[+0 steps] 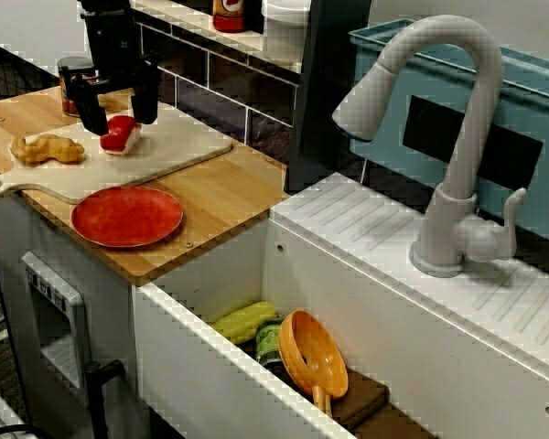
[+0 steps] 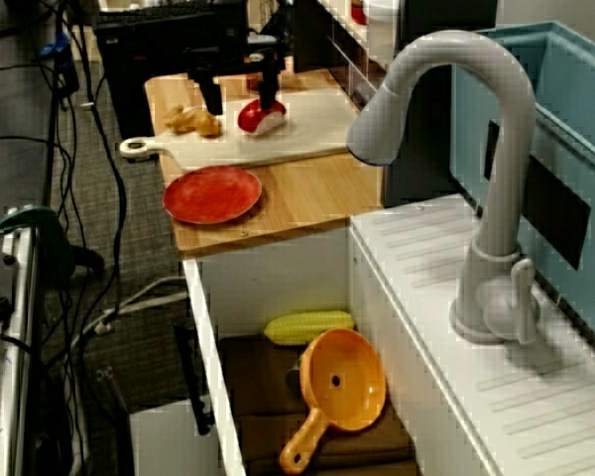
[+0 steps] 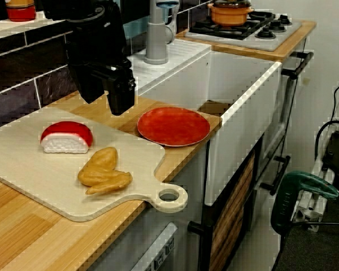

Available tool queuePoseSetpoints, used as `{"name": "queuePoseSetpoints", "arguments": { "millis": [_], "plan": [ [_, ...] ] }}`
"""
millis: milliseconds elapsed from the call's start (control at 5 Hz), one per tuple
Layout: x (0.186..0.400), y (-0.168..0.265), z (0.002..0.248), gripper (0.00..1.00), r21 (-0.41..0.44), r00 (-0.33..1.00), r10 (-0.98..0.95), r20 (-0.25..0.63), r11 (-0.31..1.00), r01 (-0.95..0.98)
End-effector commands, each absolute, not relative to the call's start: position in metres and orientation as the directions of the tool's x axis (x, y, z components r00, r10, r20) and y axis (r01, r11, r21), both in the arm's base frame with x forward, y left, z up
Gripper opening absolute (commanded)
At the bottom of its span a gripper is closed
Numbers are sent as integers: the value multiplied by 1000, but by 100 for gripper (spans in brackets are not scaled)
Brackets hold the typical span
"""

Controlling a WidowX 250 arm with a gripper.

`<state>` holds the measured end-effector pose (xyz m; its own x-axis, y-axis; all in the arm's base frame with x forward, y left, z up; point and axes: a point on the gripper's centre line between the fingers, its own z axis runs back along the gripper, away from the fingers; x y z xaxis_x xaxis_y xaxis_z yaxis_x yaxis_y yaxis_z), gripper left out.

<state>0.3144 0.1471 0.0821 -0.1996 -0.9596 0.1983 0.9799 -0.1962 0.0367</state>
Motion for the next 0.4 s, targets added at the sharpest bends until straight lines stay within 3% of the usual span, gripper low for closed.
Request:
{"name": "queuePoseSetpoints", "arguments": {
  "millis": [0, 200],
  "plan": [
    [309, 149, 98, 100, 89, -83, -979, 188, -67, 994],
    [301, 151, 99, 100, 93, 108, -961, 254, 136, 986]
  ]
}}
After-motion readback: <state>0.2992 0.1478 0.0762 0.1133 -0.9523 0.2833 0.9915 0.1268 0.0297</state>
